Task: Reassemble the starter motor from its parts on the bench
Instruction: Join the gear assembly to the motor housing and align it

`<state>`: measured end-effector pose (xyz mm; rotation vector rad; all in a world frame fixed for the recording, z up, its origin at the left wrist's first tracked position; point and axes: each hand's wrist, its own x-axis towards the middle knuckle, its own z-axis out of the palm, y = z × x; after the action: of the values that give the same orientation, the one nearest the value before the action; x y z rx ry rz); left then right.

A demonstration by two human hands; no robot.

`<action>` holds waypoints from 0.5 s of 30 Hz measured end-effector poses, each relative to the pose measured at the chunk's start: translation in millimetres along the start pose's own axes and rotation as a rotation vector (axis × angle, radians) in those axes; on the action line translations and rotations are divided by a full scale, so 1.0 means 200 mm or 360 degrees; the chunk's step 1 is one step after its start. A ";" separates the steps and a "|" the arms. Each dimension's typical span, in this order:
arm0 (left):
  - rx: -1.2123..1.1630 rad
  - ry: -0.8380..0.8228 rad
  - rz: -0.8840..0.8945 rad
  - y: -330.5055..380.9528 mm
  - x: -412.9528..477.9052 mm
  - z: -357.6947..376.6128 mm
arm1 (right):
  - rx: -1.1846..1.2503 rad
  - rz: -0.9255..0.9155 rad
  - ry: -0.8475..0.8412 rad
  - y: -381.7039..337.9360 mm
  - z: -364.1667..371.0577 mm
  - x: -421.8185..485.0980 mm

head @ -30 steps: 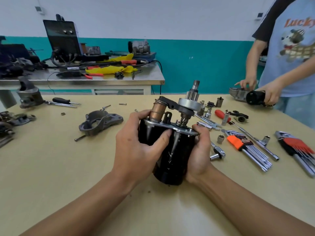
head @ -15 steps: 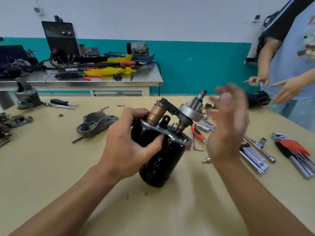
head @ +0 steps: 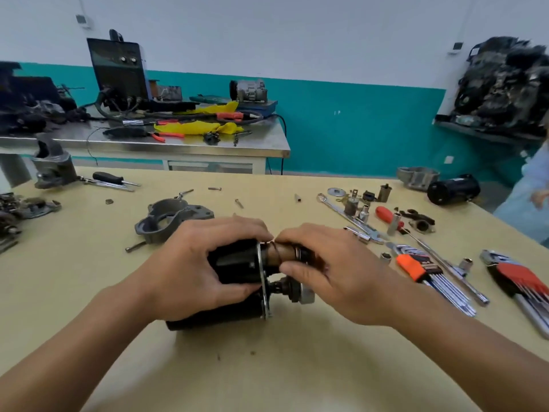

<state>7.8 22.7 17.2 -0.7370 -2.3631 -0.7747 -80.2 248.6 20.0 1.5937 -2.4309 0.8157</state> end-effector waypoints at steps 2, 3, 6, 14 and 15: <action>-0.0054 -0.0023 -0.0086 -0.01 -0.01 -0.01 | 0.0155 -0.0035 0.0151 0.01 0.07 0.00; -0.0073 -0.0027 -0.0149 -0.02 -0.02 -0.01 | 0.0229 -0.0049 0.0214 0.01 0.09 0.01; -0.0142 -0.0013 -0.0301 -0.03 -0.01 -0.01 | 0.0406 -0.0034 0.0326 0.00 0.15 0.05; -0.0252 -0.0123 -0.0346 -0.05 0.00 -0.01 | 0.0478 -0.0146 0.0420 0.04 0.19 0.04; -0.0249 -0.0123 -0.0339 -0.05 0.00 -0.01 | 0.0446 -0.0164 0.0419 0.05 0.19 0.04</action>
<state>1.4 14.7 15.6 -0.5928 -2.5000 -1.0479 -85.1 226.0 -11.6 1.5641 -2.1073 1.3026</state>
